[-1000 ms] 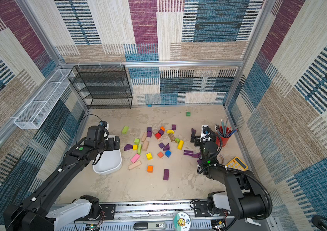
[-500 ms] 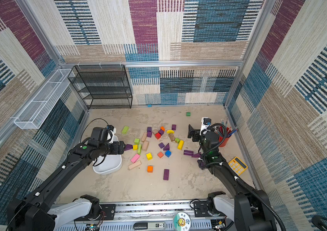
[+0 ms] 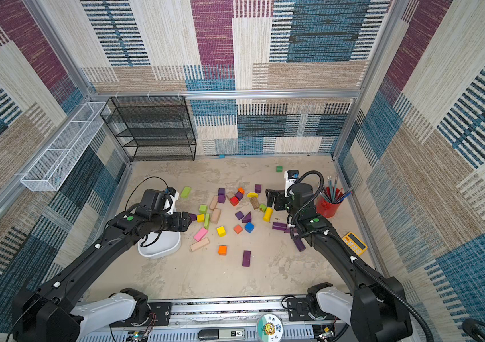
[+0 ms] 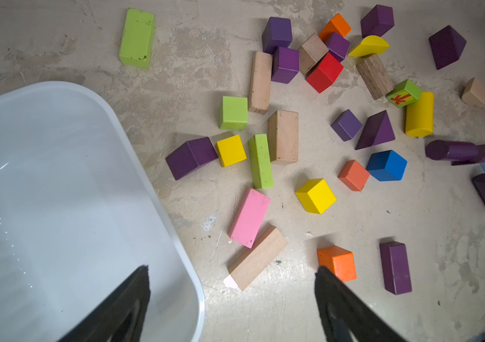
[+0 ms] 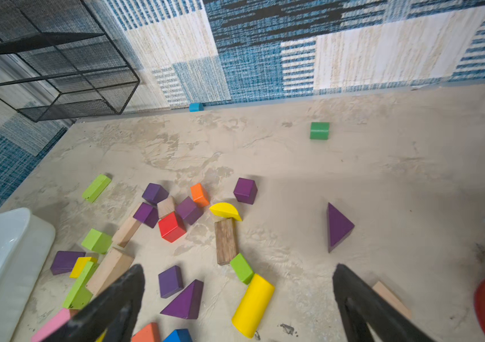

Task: Pick purple bricks into the storage bin
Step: Pick up the building block from the center of the board.

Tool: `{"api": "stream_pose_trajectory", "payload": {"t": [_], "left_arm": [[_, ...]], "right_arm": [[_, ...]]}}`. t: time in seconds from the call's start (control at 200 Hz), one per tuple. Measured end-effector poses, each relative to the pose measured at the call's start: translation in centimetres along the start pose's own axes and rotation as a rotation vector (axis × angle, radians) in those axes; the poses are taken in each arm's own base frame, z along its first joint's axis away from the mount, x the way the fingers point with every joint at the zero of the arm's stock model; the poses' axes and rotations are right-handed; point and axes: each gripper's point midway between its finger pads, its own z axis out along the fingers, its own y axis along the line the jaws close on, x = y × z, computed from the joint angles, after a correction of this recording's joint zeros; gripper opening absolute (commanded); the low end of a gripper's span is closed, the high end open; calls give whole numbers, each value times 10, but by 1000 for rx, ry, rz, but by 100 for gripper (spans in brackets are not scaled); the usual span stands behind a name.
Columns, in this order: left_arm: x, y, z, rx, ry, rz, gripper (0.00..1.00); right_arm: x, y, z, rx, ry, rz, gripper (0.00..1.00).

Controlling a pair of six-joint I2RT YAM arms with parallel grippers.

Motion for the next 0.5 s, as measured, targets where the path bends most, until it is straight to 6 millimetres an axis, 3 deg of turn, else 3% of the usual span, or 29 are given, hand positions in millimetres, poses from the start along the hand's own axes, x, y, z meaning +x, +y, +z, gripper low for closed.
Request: {"api": "stream_pose_trajectory", "payload": {"t": [0.195, 0.501], "left_arm": [[3, -5, 0, 6, 12, 15, 89], [9, -3, 8, -25, 44, 31, 89]], "right_arm": [[4, 34, 16, -54, 93, -47, 99], [30, 72, 50, -141, 249, -190, 99]]}}
